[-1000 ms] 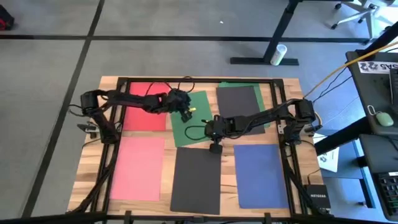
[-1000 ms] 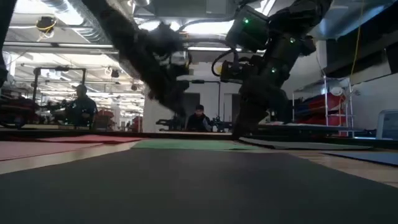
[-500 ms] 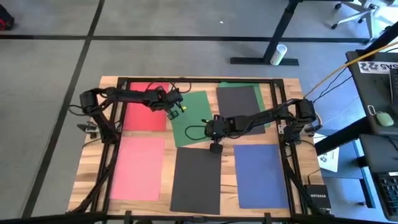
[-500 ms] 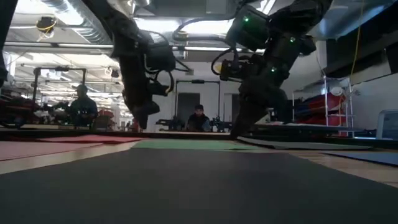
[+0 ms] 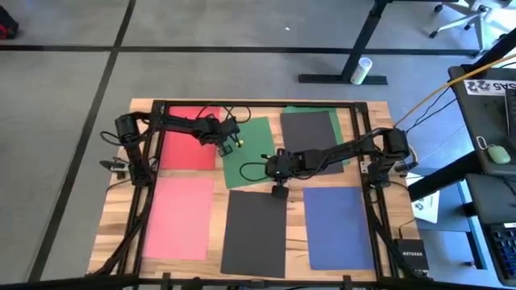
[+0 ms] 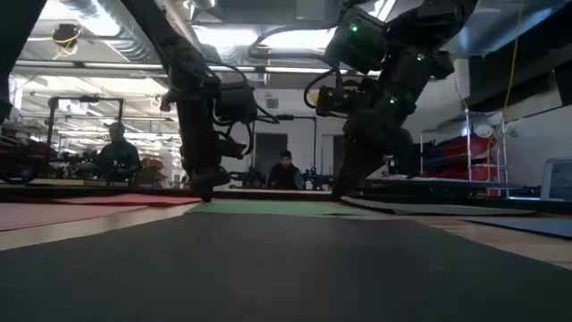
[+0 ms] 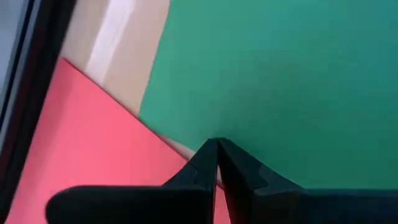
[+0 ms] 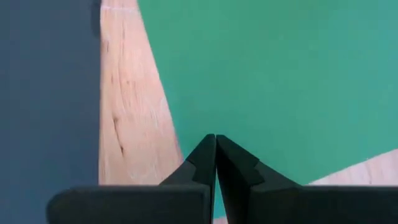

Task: Organize paper
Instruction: Put the green paper on the top center of the table

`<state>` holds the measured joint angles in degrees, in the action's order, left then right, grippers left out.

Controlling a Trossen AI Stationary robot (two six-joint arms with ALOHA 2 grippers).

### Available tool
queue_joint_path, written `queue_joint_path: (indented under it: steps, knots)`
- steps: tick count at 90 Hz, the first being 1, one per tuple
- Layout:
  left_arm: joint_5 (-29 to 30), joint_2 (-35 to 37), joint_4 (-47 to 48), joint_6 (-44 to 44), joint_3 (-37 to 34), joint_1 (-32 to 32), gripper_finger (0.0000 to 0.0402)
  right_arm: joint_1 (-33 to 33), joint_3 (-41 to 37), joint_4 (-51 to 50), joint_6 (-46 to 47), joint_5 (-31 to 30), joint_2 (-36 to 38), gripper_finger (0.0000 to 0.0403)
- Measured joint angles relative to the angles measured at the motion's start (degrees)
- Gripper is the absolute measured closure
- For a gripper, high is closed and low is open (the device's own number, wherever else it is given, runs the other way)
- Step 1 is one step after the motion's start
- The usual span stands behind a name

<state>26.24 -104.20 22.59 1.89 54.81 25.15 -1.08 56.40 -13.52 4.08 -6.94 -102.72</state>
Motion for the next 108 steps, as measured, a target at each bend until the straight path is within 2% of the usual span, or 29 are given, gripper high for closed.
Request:
queue_joint_path:
  steps: [20,44,65,84,97,108]
  knots:
    - [-1.6,-0.3,-4.1,3.0,0.8,0.2,0.0402,0.0,0.0,0.1,0.0,0.0,0.0,0.0403]
    - [-1.8,0.6,-4.4,2.6,1.2,0.2,0.0402,0.0,0.0,0.1,0.1,0.0,0.0,0.0403]
    - [-8.5,5.9,-3.9,0.1,1.3,-6.7,0.0402,0.0,0.0,0.0,0.0,0.0,0.0,0.0403]
    - [-21.7,6.1,3.5,-4.5,1.4,-14.5,0.0402,0.0,0.0,-0.6,0.0,0.0,0.0,0.0403]
    - [-22.4,4.7,5.2,-6.1,1.4,-19.5,0.0402,0.0,0.0,-0.6,0.0,0.0,0.0,0.0403]
    - [-21.8,3.5,5.2,-6.5,1.4,-21.2,0.0402,0.0,0.0,-0.6,0.0,0.0,0.0,0.0403]
